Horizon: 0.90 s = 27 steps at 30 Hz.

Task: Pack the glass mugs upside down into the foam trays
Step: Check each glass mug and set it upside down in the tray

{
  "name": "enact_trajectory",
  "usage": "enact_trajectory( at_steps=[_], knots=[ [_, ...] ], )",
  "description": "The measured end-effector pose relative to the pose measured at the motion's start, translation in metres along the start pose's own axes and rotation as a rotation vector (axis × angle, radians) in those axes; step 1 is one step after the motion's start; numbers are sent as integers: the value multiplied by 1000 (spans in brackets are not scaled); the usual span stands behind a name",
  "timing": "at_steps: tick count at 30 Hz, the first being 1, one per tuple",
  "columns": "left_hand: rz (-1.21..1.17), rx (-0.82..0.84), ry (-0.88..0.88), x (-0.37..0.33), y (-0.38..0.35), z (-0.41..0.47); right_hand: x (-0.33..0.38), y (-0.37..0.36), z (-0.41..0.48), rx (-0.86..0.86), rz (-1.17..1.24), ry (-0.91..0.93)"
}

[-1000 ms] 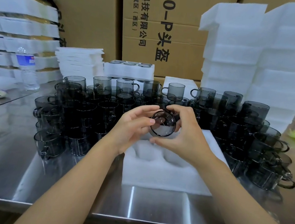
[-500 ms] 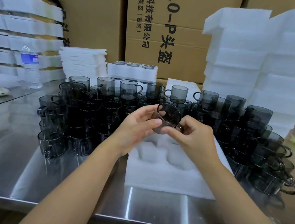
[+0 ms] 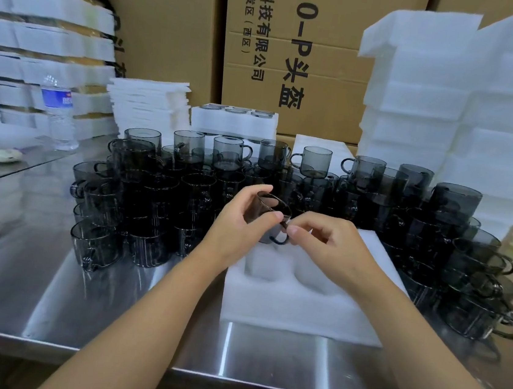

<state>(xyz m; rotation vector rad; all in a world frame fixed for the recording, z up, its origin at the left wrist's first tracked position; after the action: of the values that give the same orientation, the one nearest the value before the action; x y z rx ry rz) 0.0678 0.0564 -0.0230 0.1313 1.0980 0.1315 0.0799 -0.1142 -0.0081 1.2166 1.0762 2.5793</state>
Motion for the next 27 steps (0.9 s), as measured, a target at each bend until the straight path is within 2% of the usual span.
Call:
enact_trajectory(
  at_steps=[7, 15, 23, 27],
  knots=[
    [26, 122, 48, 3, 3, 1, 1, 0, 0, -46, -32, 1],
    [8, 11, 33, -5, 4, -2, 0, -1, -1, -86, -6, 7],
    [-66, 41, 29, -9, 4, -4, 0, -1, 1, -62, -10, -42],
    [48, 23, 37, -5, 4, -3, 0, -2, 1, -50, -9, -54]
  ],
)
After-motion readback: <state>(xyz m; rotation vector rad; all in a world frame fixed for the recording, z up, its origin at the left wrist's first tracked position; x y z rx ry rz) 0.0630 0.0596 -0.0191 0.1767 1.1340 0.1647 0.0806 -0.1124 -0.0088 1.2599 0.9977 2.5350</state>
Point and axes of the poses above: each hand's wrist, its own z-axis towards the middle knuckle, its own y-axis out of the back of the hand, x = y × z, the point moved 1 cm from there along z, towards the middle knuckle, and after that the axes turned 7 degrees about x, right-handed, at the moved point
